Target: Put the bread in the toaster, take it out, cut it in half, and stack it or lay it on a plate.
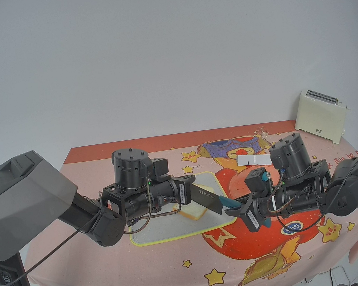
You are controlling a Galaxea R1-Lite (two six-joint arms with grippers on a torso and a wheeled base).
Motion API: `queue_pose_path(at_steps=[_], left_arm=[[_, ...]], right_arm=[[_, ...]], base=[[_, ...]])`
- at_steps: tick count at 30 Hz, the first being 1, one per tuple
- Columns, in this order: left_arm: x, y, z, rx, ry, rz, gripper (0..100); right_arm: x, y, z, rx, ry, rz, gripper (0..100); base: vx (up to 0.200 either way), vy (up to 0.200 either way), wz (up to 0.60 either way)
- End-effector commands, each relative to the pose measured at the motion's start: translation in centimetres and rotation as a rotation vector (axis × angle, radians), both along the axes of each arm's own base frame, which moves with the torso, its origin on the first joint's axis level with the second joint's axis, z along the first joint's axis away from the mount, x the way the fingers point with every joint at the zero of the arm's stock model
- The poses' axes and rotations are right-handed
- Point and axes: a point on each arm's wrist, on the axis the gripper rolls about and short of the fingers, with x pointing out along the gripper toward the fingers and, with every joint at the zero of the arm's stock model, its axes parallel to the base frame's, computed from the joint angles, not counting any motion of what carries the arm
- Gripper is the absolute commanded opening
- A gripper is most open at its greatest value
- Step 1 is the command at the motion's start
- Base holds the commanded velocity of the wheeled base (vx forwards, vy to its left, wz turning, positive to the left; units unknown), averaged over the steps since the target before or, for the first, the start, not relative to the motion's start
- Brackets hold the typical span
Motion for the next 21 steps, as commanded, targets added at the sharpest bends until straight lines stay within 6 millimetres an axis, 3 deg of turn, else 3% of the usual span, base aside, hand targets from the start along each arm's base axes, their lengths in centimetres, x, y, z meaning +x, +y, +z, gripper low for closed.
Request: queue_pose_path(at_steps=[1, 21], left_arm=[[0.0, -0.1, -0.2, 0.003, 0.006, -0.001, 0], [0.3, -0.1, -1.1, 0.012, 0.022, 0.002, 0]], right_arm=[[0.0, 0.0, 0.1, 0.002, -0.002, 0.001, 0], [0.6, 0.3, 1.0, 0.024, -0.028, -0.002, 0]], base=[[0.0, 0.0, 0.0], [0.0, 0.0, 0.0]])
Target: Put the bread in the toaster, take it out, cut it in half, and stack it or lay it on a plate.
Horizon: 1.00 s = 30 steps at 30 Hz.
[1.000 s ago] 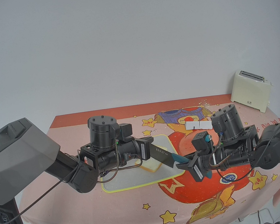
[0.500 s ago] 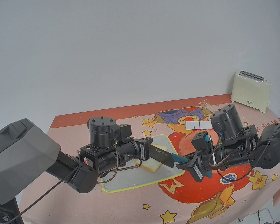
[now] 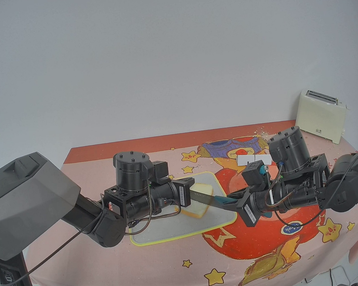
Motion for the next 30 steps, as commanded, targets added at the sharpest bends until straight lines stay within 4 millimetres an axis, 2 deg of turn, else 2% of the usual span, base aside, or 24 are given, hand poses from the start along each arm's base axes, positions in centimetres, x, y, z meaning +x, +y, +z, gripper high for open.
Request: queue_pose_path(at_steps=[1, 8, 13, 16, 30], left_arm=[[0.1, -0.1, -0.3, 0.001, 0.003, 0.0, 0], [0.1, -0.2, 0.8, -0.02, -0.027, -0.003, 0], [-0.1, 0.0, 3.0, -0.058, -0.083, -0.003, 0], [0.1, -0.1, 3.5, -0.07, -0.098, -0.005, 0], [0.2, 0.6, 3.4, -0.066, -0.088, 0.003, 0]], right_arm=[[-0.1, -0.1, -0.2, -0.007, 0.009, -0.002, 0], [-0.1, -0.2, -0.9, -0.021, 0.03, -0.01, 0], [-0.1, -0.2, -0.9, 0.011, 0.057, -0.044, 0], [-0.1, -0.2, -0.8, 0.019, 0.063, -0.051, 0], [-0.1, -0.4, -0.7, 0.092, 0.13, -0.11, 0]], base=[[0.0, 0.0, 0.0], [0.0, 0.0, 0.0], [0.0, 0.0, 0.0], [0.0, 0.0, 0.0], [0.0, 0.0, 0.0]])
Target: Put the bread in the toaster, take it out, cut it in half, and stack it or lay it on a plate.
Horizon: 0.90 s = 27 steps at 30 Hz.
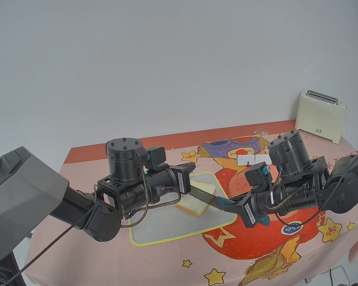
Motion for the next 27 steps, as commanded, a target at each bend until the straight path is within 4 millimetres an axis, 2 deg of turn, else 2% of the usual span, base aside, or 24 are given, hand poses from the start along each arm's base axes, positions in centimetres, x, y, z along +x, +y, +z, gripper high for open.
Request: queue_pose_path(at_steps=[1, 13, 27], left_arm=[[0.2, 0.5, 0.1, 0.0, 0.003, 0.007, 0], [0.4, 0.3, -0.3, 0.001, 0.013, -0.019, 0], [1.7, -0.6, -2.8, 0.021, 0.051, -0.034, 0]], right_arm=[[0.1, -0.2, 0.0, 0.017, 0.018, -0.016, 0], [0.2, 0.1, -0.1, 0.068, 0.06, -0.026, 0], [0.1, 0.1, -0.3, 0.077, 0.077, -0.019, 0]], base=[[0.0, 0.0, 0.0], [0.0, 0.0, 0.0], [0.0, 0.0, 0.0]])
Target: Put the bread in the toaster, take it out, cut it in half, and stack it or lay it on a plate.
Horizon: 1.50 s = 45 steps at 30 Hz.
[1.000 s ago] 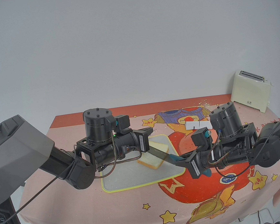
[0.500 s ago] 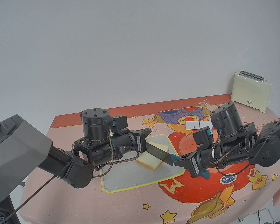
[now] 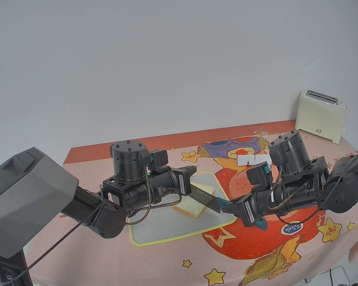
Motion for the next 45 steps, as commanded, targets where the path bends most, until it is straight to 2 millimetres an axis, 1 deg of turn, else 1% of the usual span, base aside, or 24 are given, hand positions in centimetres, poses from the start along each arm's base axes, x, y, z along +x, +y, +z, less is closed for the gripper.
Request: queue_pose_path(at_steps=[1, 4, 16, 22, 29, 35, 45], left_arm=[[0.3, -0.2, -1.1, 0.013, 0.022, -0.001, 0], [0.3, -0.2, -1.4, 0.016, 0.027, 0.001, 0], [0.4, -0.1, -1.1, 0.01, 0.017, 0.001, 0], [0.5, -0.3, -0.4, -0.004, -0.001, -0.002, 0], [0.4, -0.2, -0.7, 0.001, 0.007, -0.002, 0], [0.4, -0.3, -0.8, 0.002, 0.008, -0.004, 0], [0.4, -0.2, -1.2, 0.008, 0.017, -0.002, 0]], right_arm=[[0.0, 0.1, 0.0, 0.002, -0.001, 0.002, 0], [0.1, 0.1, 0.0, 0.003, 0.001, 0.001, 0], [0.4, 0.4, 0.6, 0.045, 0.007, -0.011, 0], [0.5, 0.4, -0.2, 0.029, 0.031, -0.017, 0], [0.5, 0.4, -0.5, 0.024, 0.037, -0.017, 0], [0.6, 0.4, -1.1, 0.01, 0.051, -0.017, 0], [0.7, 0.5, -0.6, 0.022, 0.039, -0.017, 0]], base=[[0.0, 0.0, 0.0], [0.0, 0.0, 0.0], [0.0, 0.0, 0.0], [0.0, 0.0, 0.0], [0.0, 0.0, 0.0], [0.0, 0.0, 0.0], [0.0, 0.0, 0.0]])
